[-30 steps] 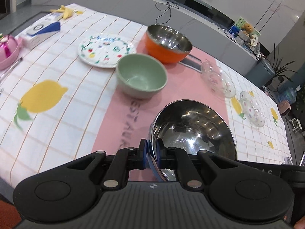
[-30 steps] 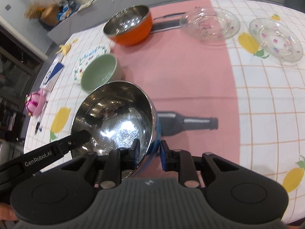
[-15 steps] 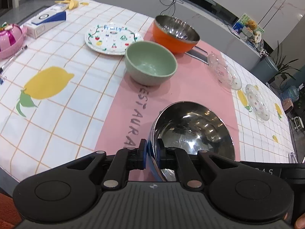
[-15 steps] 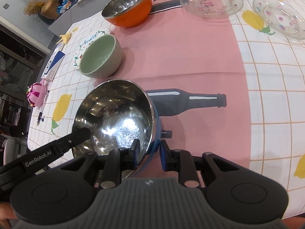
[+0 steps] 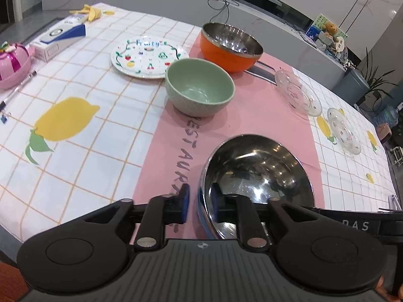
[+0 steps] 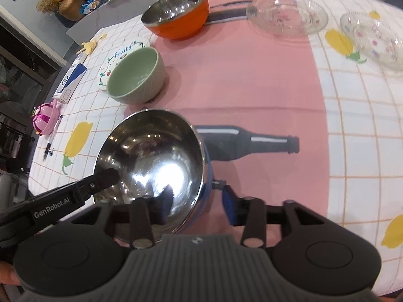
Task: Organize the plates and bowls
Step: 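Lift the blue steel bowl with both tools and carry it over the orange bowl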
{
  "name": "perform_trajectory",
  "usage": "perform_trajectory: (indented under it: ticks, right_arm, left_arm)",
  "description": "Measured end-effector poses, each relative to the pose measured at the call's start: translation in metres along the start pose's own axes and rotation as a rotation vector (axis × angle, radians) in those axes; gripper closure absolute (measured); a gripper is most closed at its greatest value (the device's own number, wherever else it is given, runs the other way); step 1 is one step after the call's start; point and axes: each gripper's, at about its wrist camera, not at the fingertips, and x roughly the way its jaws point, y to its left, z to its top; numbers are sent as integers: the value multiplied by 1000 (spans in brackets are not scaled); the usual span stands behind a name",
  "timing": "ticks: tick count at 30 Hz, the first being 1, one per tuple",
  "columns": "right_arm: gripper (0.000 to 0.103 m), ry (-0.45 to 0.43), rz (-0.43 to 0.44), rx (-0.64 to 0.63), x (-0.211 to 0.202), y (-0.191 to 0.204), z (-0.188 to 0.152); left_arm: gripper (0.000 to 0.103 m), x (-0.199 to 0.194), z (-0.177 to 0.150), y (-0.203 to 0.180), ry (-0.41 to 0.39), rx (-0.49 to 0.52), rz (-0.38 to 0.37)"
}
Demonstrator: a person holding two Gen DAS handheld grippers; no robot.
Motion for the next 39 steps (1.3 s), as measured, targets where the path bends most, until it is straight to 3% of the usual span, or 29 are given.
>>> perform_trajectory:
  ticks: [9,17,26,31,39]
  right_arm:
    - [52,-126,-8,-39,-32,-1,14]
    - [52,-213,-10,21,-53,-5,73]
    - [52,-291,7,20,-38,20,152]
    - [52,-259,-39,15,-4,27,191]
    - [57,-183,-105,35,60,25,231]
  left_arm:
    - [73,-34,33,-8,-120,35,-11]
    - [73,-34,102,-32,-158,105,-41]
    - [71,19,169,-31,-144,82,-46]
    - [67,63,194,-22,-80,59,-73]
    - [67,115,218,-7,-45,15,-26]
